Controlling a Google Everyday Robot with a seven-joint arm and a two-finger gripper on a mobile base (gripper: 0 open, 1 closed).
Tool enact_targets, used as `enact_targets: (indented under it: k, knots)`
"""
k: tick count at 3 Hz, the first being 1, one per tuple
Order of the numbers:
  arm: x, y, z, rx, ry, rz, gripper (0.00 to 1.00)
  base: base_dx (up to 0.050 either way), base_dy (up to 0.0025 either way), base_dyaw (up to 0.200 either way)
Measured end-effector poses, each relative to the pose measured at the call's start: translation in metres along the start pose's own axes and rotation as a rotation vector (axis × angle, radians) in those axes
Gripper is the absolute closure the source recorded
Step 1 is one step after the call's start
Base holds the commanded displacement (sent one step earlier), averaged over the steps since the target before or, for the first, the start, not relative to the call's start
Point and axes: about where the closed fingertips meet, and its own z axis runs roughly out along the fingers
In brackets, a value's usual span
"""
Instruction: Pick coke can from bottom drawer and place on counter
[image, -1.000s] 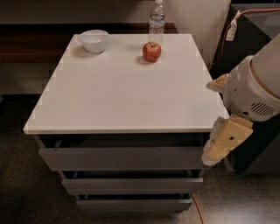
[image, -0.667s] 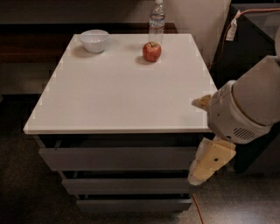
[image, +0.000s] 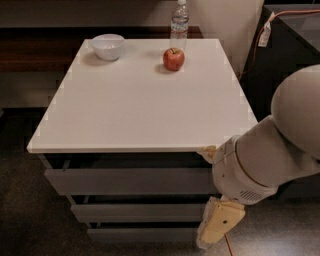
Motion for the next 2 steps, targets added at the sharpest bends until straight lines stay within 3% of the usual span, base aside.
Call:
enact_targets:
  k: [2]
  knots:
    - [0.028, 0.026, 0.056, -0.01, -0.076, -0.045, 0.0, 0.0, 0.0, 0.0]
